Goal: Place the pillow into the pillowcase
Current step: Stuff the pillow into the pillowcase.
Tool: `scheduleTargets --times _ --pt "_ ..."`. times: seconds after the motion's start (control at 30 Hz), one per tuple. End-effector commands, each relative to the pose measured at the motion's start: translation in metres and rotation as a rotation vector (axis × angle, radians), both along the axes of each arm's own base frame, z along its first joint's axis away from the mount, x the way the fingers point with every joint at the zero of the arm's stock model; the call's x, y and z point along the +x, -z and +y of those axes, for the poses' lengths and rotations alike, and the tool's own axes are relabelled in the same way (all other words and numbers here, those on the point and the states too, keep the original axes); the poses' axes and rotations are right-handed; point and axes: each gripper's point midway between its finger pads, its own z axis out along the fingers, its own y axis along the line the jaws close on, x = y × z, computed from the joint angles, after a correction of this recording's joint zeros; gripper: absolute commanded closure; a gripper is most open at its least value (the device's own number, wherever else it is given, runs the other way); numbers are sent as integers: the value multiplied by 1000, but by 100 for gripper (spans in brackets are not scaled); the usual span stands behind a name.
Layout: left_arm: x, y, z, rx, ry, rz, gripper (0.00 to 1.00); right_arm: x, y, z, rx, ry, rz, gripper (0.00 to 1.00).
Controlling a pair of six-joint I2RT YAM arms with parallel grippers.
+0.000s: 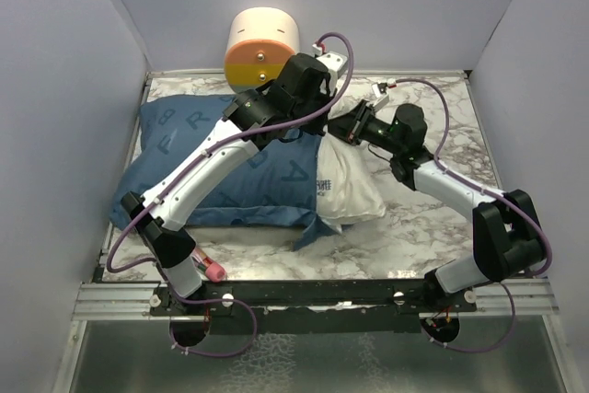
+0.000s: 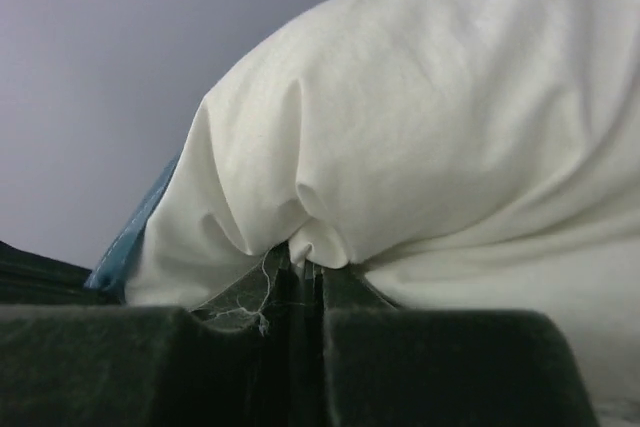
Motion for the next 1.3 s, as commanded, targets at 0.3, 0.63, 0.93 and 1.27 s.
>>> scheduleTargets --times 0.3,0.63,0.93,1.27 --pt "-18 -86 -42 -771 186 16 100 -54 87 62 -40 -12 160 92" --pt "-23 23 0 -738 72 174 100 -55 -14 11 -219 -103 -324 33" --pt "-23 1 11 -733 95 127 100 -92 -22 -71 -477 -129 -347 15" --pt "-26 -33 -4 -807 193 121 100 -144 82 -52 -487 -278 -106 20"
